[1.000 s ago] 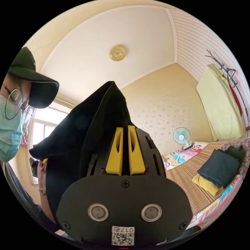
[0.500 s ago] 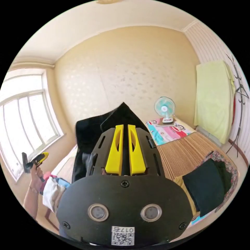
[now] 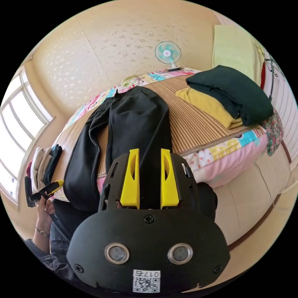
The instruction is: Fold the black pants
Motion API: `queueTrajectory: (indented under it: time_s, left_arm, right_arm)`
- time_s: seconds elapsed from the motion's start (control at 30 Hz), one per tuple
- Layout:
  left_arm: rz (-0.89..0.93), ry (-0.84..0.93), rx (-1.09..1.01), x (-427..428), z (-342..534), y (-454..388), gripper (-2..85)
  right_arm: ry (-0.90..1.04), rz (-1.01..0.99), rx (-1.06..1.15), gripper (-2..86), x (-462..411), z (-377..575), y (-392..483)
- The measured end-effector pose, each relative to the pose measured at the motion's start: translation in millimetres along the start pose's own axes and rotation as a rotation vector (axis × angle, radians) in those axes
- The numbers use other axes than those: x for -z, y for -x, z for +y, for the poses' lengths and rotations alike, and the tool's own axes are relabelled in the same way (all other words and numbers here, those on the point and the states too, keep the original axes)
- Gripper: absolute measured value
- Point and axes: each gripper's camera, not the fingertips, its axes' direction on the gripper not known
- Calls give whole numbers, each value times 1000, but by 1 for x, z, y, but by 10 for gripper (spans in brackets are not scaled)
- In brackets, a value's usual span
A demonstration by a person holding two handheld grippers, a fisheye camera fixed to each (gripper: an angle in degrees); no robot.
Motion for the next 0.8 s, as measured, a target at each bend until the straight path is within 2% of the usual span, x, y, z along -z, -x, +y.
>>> queueTrajectory:
  time_s: [0.07, 0.13, 0.2, 0.27, 0.33, 0.4, 0.47, 0.57, 0.63, 0.7, 0.8]
  left_arm:
    - [-24, 40, 78, -2, 7, 1, 55]
    - [125, 123, 85, 2, 5, 18, 6]
    - [229, 68, 110, 29, 11, 34, 0]
    - [157, 17, 95, 57, 20, 40, 0]
    - [-37, 50, 94, 73, 32, 46, 6]
    - [-69, 67, 166, 76, 43, 58, 18]
    - [-27, 33, 221, 84, 56, 66, 40]
    - [100, -64, 193, 104, 68, 59, 65]
    - [205, -101, 121, 113, 66, 37, 72]
    - [292, -77, 38, 113, 57, 12, 90]
    - [478, -1, -87, 103, 35, -34, 121]
  right_arm:
    - [45, -37, -7, 156, 4, 1, -9]
    - [147, -113, 12, 184, -3, -2, -14]
    - [183, -100, 62, 197, -8, 1, -10]
    - [220, -49, 123, 197, -13, 4, -1]
    - [272, 1, 169, 184, -19, 7, 7]
    - [321, 65, 198, 108, -19, 8, 10]
    - [307, 109, 151, 41, -4, 6, 0]
    - [249, 122, 24, 29, 37, 6, -39]
    - [191, 9, -72, 26, 68, 6, -69]
    - [82, -258, -165, 23, 110, 4, -98]
    - [64, -455, -34, 22, 136, -8, -88]
